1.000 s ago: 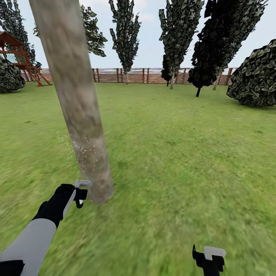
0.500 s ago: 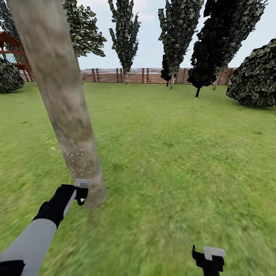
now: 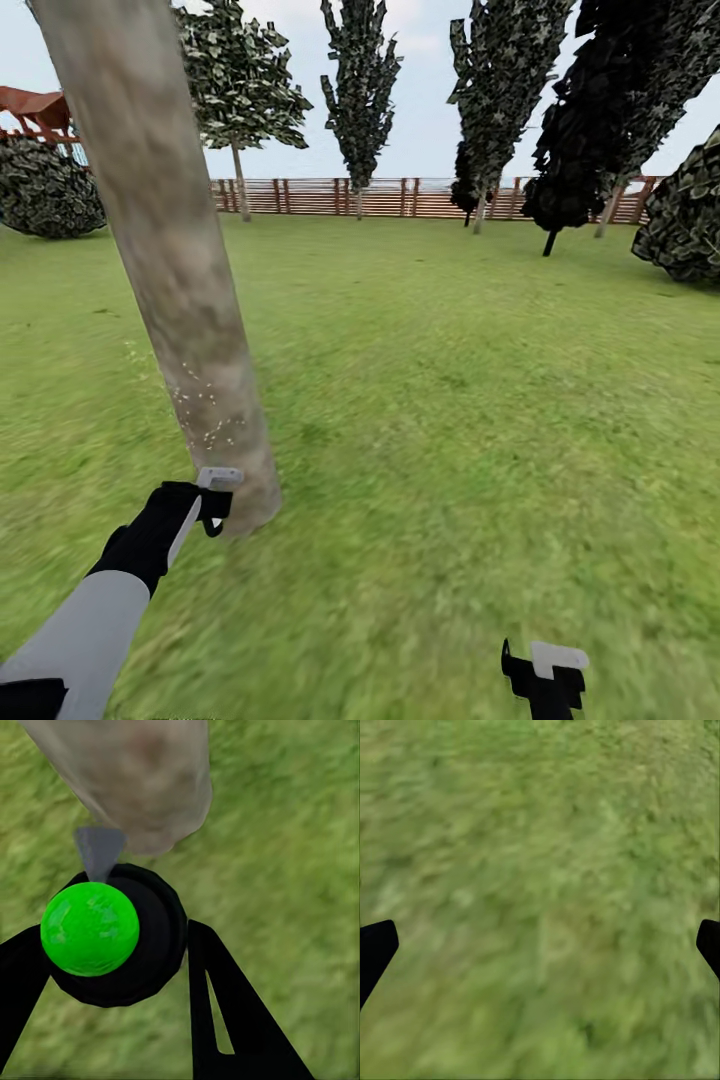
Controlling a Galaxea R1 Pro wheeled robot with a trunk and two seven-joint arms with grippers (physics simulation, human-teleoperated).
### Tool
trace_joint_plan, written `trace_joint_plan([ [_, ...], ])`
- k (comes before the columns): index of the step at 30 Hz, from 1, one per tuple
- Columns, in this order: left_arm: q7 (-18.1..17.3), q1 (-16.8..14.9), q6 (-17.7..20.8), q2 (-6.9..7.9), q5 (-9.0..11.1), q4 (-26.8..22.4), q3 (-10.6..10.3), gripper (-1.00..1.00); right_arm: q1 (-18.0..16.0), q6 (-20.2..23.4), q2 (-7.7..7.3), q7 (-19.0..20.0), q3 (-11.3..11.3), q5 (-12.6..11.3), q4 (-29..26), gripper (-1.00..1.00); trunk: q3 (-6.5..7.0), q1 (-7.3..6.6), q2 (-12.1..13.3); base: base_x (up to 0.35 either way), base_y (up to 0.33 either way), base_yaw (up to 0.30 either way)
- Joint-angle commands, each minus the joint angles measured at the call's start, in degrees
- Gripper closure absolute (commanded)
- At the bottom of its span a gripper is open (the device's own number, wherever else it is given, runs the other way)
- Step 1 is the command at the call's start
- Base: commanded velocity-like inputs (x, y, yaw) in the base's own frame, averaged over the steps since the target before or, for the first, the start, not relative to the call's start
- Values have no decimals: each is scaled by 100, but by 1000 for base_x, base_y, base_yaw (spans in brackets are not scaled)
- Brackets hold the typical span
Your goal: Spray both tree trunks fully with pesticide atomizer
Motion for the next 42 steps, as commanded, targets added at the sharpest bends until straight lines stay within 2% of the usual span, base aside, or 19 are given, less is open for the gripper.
trace_joint_plan([
  [1, -48, -4, 25, -3, -61, -4, 16, 100, -1, -5, -1, -29, 33, -5, 0, -100, -5, 0, -2, 106, -276, 277],
  [15, -39, -4, 25, 5, -63, 13, 16, 100, -1, -5, -1, -29, 33, -6, -4, -100, -5, 0, -2, 111, -276, 277],
  [31, -39, -4, 25, 30, -62, 28, 16, 100, -1, -5, -1, -29, 33, 1, -3, -100, -5, 0, -2, 106, -276, 19],
  [42, -39, -4, 25, 5, -62, 35, 16, 100, -2, -5, -1, -29, 33, 3, -4, -100, -5, 0, -2, 88, -276, 258],
])
